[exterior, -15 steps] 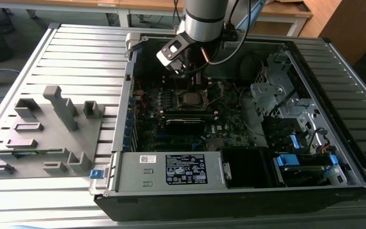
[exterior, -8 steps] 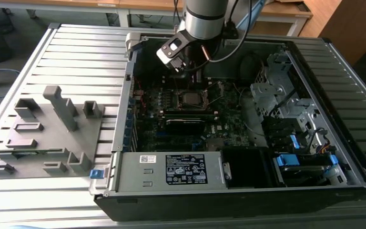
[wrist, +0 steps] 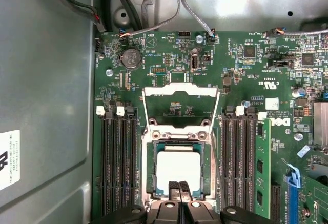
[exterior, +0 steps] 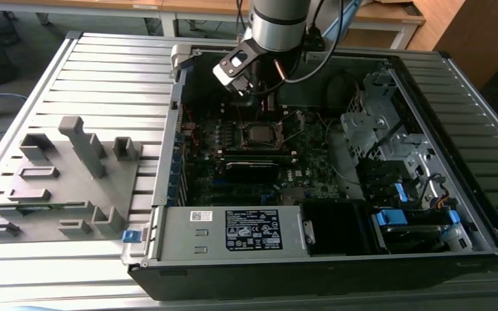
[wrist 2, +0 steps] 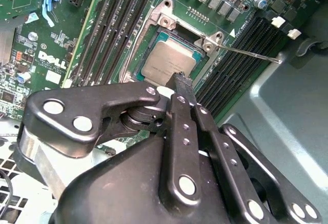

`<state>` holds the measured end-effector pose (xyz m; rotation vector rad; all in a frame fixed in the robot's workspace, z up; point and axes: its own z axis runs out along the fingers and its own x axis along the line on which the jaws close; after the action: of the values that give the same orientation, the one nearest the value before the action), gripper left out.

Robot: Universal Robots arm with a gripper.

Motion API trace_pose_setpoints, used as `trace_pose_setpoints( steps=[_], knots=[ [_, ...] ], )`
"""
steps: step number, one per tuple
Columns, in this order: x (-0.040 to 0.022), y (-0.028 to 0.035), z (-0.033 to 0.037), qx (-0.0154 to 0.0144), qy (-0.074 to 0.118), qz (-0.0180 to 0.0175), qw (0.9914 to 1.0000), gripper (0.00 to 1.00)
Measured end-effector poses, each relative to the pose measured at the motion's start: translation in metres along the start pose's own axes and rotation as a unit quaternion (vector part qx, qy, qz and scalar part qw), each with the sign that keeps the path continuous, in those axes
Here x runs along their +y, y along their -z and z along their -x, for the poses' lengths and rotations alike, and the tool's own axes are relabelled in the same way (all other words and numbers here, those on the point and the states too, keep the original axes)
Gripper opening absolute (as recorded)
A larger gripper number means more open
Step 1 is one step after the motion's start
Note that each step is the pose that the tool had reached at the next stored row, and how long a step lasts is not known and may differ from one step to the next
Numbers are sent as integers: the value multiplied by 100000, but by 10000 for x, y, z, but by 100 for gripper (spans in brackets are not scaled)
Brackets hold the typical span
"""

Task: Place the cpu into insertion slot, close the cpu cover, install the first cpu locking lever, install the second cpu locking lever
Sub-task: 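Close the cpu cover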

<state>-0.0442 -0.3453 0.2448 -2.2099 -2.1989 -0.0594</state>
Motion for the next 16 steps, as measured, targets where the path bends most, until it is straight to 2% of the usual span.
trace_pose_setpoints(
  steps=[4, 9, 12, 16],
  knots=[
    [0, 0, 0, 7, 487, -20, 99999, 11],
    [0, 0, 0, 39, 3116, -137, 99951, 11],
    [0, 1, 0, 57, 5360, -236, 99856, 11],
    [0, 0, 0, 90, 8036, -338, 99676, 11]
  ],
)
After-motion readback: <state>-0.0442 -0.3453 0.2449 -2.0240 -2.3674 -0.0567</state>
